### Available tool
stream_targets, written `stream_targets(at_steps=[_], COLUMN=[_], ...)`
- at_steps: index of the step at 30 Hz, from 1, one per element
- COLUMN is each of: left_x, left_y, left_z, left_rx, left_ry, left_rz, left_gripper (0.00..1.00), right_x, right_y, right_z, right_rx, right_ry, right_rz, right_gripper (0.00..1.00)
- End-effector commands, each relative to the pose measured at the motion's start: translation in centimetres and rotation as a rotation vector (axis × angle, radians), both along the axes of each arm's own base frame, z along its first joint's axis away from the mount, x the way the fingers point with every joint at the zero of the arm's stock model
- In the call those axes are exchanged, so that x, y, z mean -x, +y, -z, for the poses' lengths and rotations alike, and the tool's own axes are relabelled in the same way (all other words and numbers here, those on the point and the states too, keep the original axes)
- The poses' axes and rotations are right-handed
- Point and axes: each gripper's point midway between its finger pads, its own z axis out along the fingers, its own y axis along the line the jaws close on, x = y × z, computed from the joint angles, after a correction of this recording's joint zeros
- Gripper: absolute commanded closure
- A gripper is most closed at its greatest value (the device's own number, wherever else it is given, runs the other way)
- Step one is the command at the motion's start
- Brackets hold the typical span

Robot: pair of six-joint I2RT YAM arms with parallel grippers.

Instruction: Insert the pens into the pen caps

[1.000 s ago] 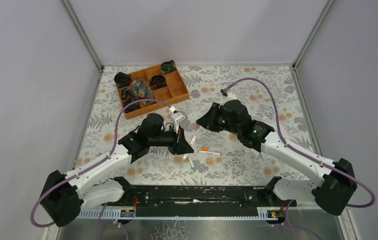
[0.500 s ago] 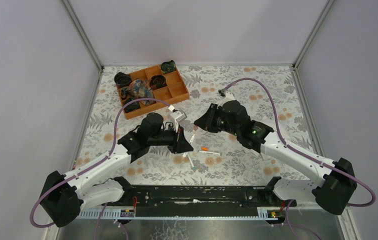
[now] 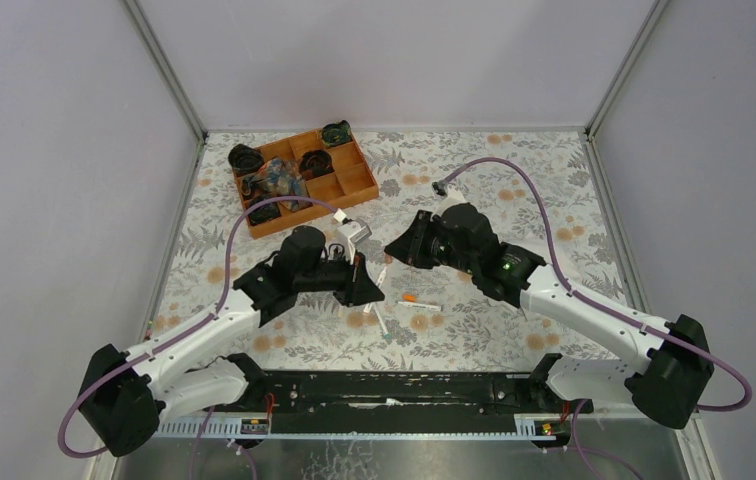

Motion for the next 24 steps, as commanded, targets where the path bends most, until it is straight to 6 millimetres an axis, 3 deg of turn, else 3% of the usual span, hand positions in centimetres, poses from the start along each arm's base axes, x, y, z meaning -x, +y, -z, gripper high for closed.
stream_targets(at_steps=[1, 24], left_x=[-0.6, -1.3], left_y=[-0.1, 0.0], left_z=[-1.7, -2.8], left_rx=[0.018, 0.082], left_ry=[-0.064, -0.065], left_rz=[-0.01, -0.097], left_gripper=[1.0, 1.0], right_x=[0.2, 1.6], right_y=[1.2, 2.1], right_z=[-2.3, -1.0], right_rx=[-0.059, -0.051], right_ry=[-0.043, -0.04], right_rz=[-0.031, -0.035], right_gripper=[1.0, 1.0])
